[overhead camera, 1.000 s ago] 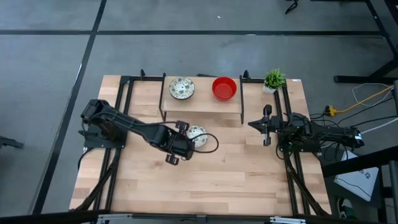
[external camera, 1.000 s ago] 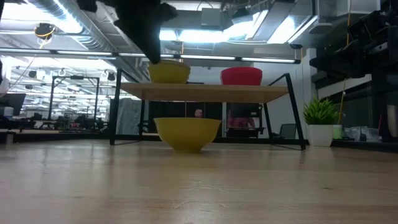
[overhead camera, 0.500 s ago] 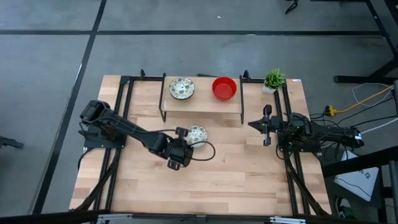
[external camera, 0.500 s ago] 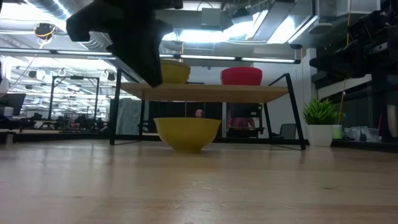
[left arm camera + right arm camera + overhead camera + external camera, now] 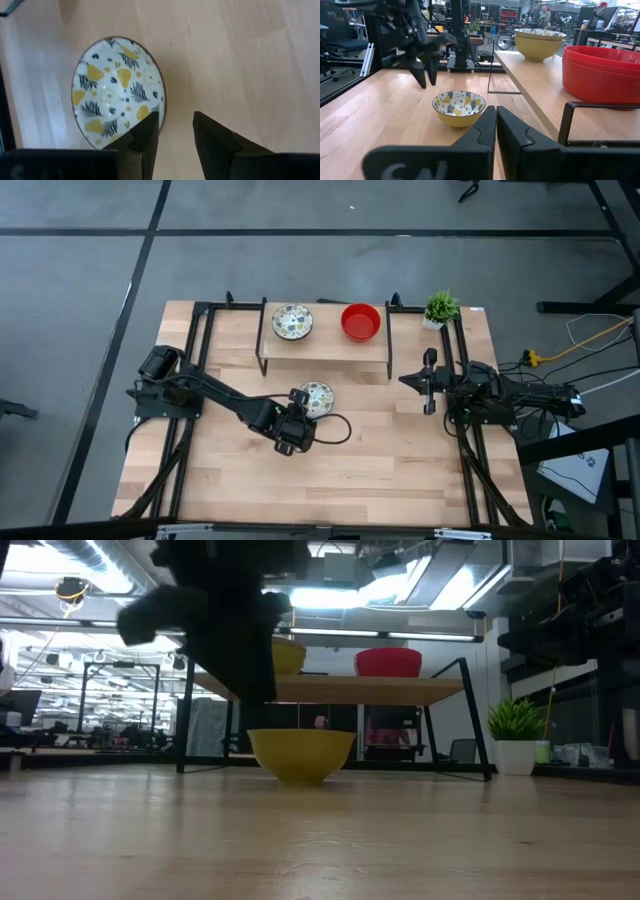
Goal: Pick & Place Mini bowls
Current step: Stack the white patterned bowl on top of the white patterned bowls on the shelf
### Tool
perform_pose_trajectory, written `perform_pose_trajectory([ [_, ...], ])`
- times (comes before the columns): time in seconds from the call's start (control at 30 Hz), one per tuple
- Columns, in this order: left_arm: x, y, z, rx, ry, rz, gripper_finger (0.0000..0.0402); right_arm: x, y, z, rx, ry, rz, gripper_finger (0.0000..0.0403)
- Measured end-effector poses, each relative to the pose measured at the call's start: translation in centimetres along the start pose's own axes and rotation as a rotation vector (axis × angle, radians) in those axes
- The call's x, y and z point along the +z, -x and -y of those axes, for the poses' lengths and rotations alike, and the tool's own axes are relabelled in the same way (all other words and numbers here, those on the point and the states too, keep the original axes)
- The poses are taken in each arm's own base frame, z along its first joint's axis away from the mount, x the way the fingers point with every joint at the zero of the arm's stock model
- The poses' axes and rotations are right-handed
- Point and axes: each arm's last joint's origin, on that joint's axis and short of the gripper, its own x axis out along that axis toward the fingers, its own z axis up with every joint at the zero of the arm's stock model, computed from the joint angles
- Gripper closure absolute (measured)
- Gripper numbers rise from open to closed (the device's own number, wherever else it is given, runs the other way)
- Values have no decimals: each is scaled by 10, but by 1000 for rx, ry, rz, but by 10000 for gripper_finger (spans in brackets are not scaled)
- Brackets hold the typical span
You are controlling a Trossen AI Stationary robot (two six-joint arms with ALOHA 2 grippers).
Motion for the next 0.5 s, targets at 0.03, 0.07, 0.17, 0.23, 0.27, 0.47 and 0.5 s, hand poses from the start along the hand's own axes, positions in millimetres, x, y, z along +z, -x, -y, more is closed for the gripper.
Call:
perform_pose_trajectory([
  [0.03, 1, -3, 0, 2, -10, 4, 284, 0, 0, 0, 0, 0, 0, 386],
  [0.07, 3, -7, -1, 5, -20, 12, 284, 0, 0, 0, 0, 0, 1, 386],
  [0.17, 4, -17, -3, 0, -48, 10, 284, 0, 0, 0, 1, 0, 0, 386],
  [0.23, 5, -24, -6, 1, -47, 9, 283, 0, 0, 0, 0, 0, 1, 386],
  [0.27, 5, -27, -7, 3, -46, 1, 283, 0, 0, 0, 0, 0, 0, 386],
  [0.47, 4, -36, -16, 11, -20, -16, 283, 0, 0, 0, 0, 0, 1, 385],
  [0.5, 4, -37, -16, 10, -19, -15, 283, 0, 0, 0, 0, 0, 0, 386],
])
